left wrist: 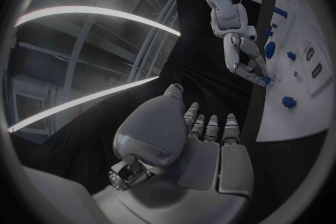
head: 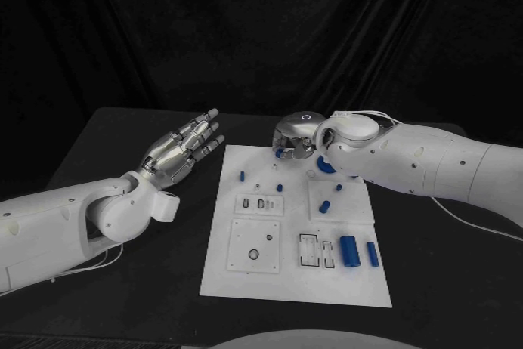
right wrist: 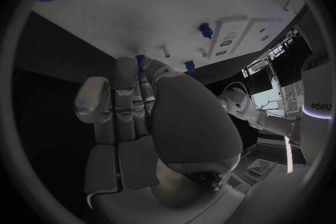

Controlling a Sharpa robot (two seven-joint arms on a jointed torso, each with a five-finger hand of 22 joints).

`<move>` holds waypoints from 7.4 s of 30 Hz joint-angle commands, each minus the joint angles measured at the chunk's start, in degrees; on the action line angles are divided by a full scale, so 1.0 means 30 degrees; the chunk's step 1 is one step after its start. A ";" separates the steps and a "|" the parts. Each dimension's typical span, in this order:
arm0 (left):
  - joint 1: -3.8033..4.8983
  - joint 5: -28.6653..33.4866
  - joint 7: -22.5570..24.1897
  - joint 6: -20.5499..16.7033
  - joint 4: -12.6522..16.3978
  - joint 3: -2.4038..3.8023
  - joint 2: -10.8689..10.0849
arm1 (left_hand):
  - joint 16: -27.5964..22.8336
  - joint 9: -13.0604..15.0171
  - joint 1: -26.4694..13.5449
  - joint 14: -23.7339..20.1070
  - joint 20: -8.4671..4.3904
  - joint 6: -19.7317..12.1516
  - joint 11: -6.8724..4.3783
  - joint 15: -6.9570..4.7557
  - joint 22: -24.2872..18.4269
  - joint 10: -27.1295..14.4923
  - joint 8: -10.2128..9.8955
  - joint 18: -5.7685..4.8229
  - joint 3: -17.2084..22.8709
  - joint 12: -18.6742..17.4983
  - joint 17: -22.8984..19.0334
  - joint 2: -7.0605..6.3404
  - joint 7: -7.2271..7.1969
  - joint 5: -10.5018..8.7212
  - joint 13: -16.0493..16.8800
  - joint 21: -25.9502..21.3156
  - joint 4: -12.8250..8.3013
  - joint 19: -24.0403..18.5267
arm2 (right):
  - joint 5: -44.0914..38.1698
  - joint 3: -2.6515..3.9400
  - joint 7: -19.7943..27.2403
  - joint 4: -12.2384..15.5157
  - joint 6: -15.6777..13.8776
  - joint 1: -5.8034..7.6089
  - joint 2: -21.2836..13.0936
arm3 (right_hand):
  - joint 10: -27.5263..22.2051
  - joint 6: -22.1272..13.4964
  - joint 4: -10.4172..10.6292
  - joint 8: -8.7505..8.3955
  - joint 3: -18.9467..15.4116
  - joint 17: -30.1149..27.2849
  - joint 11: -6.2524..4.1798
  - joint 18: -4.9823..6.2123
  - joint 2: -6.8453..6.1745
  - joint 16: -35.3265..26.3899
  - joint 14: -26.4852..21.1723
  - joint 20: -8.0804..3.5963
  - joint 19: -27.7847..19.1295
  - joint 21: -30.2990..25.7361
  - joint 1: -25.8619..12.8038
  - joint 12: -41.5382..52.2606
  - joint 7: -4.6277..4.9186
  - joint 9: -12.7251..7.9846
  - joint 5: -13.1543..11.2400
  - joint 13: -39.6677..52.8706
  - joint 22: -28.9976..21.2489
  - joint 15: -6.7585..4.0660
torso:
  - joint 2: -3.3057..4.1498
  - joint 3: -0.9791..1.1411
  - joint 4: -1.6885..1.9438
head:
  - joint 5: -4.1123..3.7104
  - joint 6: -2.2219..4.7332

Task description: Assemble the parts on the task board

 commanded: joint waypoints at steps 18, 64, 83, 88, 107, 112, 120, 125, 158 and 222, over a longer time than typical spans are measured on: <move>0.0029 -0.0095 -0.0019 0.0477 -0.0082 0.0013 0.0096 | -0.0069 0.0053 0.0304 0.0027 0.0205 0.0286 0.0166 0.0111 -0.0031 0.0023 0.0150 0.0181 0.0183 -0.0125 -0.0017 0.0122 0.0145 0.0181 -0.0022 -0.0064 -0.0020 0.0015 | -0.0049 -0.0008 -0.0744 -0.0120 0.0440 -0.0129 -0.0048 | -0.5838 -0.7281 -0.0399 -0.0795 -0.0057 -0.0736 0.0511 0.0206 -0.0402 -0.0876 -0.1390 -0.0032 -0.1411 -0.1108 -0.0900 0.0038 -0.1370 -0.1116 -0.0605 0.0009 -0.0920 -0.0110 | -0.0003 0.0000 0.0002 | 0.0024 -0.0069; 0.0021 -0.0095 0.0029 0.0512 0.0002 0.0009 -0.0289 | -0.0069 0.0127 0.0491 0.0027 0.0155 0.0923 0.0389 0.0067 -0.0031 0.0023 0.0409 0.0199 0.0341 -0.0125 -0.0017 0.0082 0.0332 0.0401 -0.0022 -0.0064 -0.0116 0.0015 | 0.1112 -0.0019 -0.3388 0.5169 -0.0376 0.0622 -0.7502 | 0.7182 -0.4504 0.1167 0.0026 -0.4132 2.0190 -0.1663 -0.1457 0.0694 1.3073 0.3080 -0.0772 0.2388 0.4786 -0.4228 2.8826 -0.1089 0.0737 -0.0835 2.8829 0.7797 -0.0993 | -0.0104 -0.0040 -0.0236 | 0.0229 -0.0429; 0.0014 -0.0095 -0.0146 0.0648 -0.0128 0.0009 -0.0211 | -0.0069 0.0115 0.0502 0.0027 0.0159 0.0856 0.0425 0.0065 -0.0031 0.0023 0.0402 0.0193 0.0354 -0.0125 -0.0017 0.0076 0.0357 0.0400 -0.0022 -0.0064 -0.0122 0.0015 | 0.0524 -0.0019 -0.3207 0.4322 -0.0344 -0.0170 -0.6857 | 0.7182 -0.4934 0.1030 -0.0143 -0.4144 2.0190 -0.1705 -0.1419 0.0519 1.3073 0.3080 -0.0829 0.2296 0.4693 -0.4013 2.8826 -0.1109 0.0755 -0.1420 2.8829 0.7736 -0.1046 | -0.0095 -0.0069 -0.0221 | 0.0210 -0.0493; 0.0012 -0.0095 -0.0235 0.0675 -0.0193 0.0008 -0.0172 | -0.0069 0.0110 0.0500 0.0027 0.0165 0.0828 0.0433 0.0070 -0.0031 0.0023 0.0400 0.0190 0.0364 -0.0125 -0.0017 0.0088 0.0365 0.0400 -0.0022 -0.0064 -0.0116 0.0015 | 0.0517 -0.0019 -0.3117 0.4271 -0.0419 -0.0314 -0.6750 | 0.7182 -0.4845 0.0922 -0.0061 -0.4119 2.0190 -0.1689 -0.1418 0.0451 1.3073 0.3080 -0.0829 0.2296 0.4688 -0.3818 2.8826 -0.1085 0.0827 -0.1704 2.8829 0.7747 -0.1040 | -0.0100 -0.0078 -0.0224 | 0.0193 -0.0529; 0.0007 -0.0095 -0.0455 0.0802 -0.0325 0.0008 -0.0076 | -0.0069 0.0106 0.0497 0.0027 0.0174 0.0800 0.0441 0.0078 -0.0031 0.0023 0.0398 0.0188 0.0379 -0.0125 -0.0017 0.0107 0.0374 0.0399 -0.0022 -0.0064 -0.0105 0.0015 | 0.0511 -0.0018 -0.2867 0.3953 -0.0579 -0.0849 -0.6326 | 0.7182 -0.4505 0.0956 0.0290 -0.4142 2.0190 -0.1661 -0.1392 0.0143 1.3073 0.3080 -0.0815 0.2234 0.4597 -0.3462 2.8826 -0.1051 0.1189 -0.2421 2.8829 0.7711 -0.1021 | -0.0079 -0.0085 -0.0219 | 0.0193 -0.0537; 0.0006 -0.0095 -0.0506 0.0841 -0.0330 0.0008 -0.0082 | -0.0069 0.0101 0.0494 0.0027 0.0183 0.0763 0.0448 0.0088 -0.0031 0.0023 0.0394 0.0187 0.0393 -0.0125 -0.0017 0.0126 0.0382 0.0400 -0.0022 -0.0064 -0.0094 0.0015 | 0.0511 -0.0018 -0.2803 0.3799 -0.0456 -0.0966 -0.6169 | 0.7182 -0.4436 0.0975 0.0452 -0.4059 2.0190 -0.1643 -0.1375 0.0243 1.3073 0.3080 -0.0804 0.2192 0.4538 -0.3310 2.8826 -0.1026 0.1439 -0.1891 2.8829 0.7682 -0.1005 | -0.0085 -0.0088 -0.0235 | 0.0228 -0.0582; 0.0005 -0.0095 -0.0600 0.0908 -0.0346 0.0008 -0.0100 | -0.0069 0.0098 0.0491 0.0027 0.0192 0.0736 0.0458 0.0099 -0.0031 0.0023 0.0391 0.0187 0.0403 -0.0125 -0.0017 0.0138 0.0389 0.0399 -0.0022 -0.0064 -0.0087 0.0015 | 0.0511 -0.0017 -0.2517 0.3575 -0.0368 -0.1092 -0.6013 | 0.7182 -0.3463 0.0444 0.1887 -0.3662 2.0190 -0.1783 -0.1378 0.0591 1.3073 0.3080 -0.0889 0.2232 0.4502 -0.3223 2.8826 -0.1185 0.2841 0.3335 2.8829 0.7787 -0.1104 | -0.0090 -0.0085 -0.0222 | 0.0227 -0.0615; 0.0004 -0.0095 -0.0651 0.0930 -0.0361 0.0008 -0.0131 | -0.0069 0.0096 0.0490 0.0027 0.0201 0.0722 0.0469 0.0108 -0.0031 0.0023 0.0389 0.0187 0.0410 -0.0125 -0.0017 0.0147 0.0395 0.0402 -0.0022 -0.0064 -0.0083 0.0015 | 0.0511 -0.0017 -0.2304 0.3601 -0.0548 -0.1110 -0.6030 | 0.7182 -0.2890 0.0070 0.3210 -0.3464 2.0190 -0.1913 -0.1387 0.0609 1.3073 0.3080 -0.1023 0.2264 0.4501 -0.3319 2.8826 -0.1306 0.3850 0.5333 2.8829 0.7846 -0.1226 | -0.0077 -0.0084 -0.0221 | 0.0221 -0.0624; 0.0002 -0.0095 -0.1116 0.1230 -0.0497 0.0008 -0.0082 | -0.0069 0.0093 0.0516 0.0027 0.0390 0.0626 0.0463 0.0471 -0.0031 0.0023 0.0410 0.0180 0.0509 -0.0125 -0.0017 0.0152 0.0405 0.0431 -0.0022 -0.0064 -0.0103 0.0015 | 0.0500 -0.0013 -0.1885 0.5778 -0.1048 -0.0221 -0.5604 | 0.7182 -0.3534 -0.0093 0.4482 -0.3122 2.0190 -0.1663 -0.1442 0.0523 1.3073 0.3080 -0.0877 0.2430 0.4592 -0.3809 2.8826 -0.0999 0.5115 0.4746 2.8829 0.8033 -0.1065 | -0.0084 -0.0107 -0.0226 | 0.0104 -0.0610; -0.0002 -0.0095 -0.1426 0.1610 -0.0832 0.0008 0.0440 | -0.0069 0.0103 0.0541 0.0027 0.0466 0.0663 0.0482 0.0597 -0.0031 0.0023 0.0453 0.0159 0.0547 -0.0125 -0.0017 0.0112 0.0438 0.0450 -0.0022 -0.0064 -0.0154 0.0015 | 0.0498 -0.0008 -0.1381 0.3034 0.0473 -0.0239 -0.1460 | 0.7182 -0.6656 -0.0589 0.1349 -0.2004 2.0190 -0.1436 -0.1209 0.0272 1.3073 0.3080 -0.0641 0.1914 0.3683 -0.4043 2.8826 -0.0751 0.3476 0.3399 2.8829 0.7596 -0.0851 | -0.0091 -0.0065 -0.0258 | -0.0058 -0.0697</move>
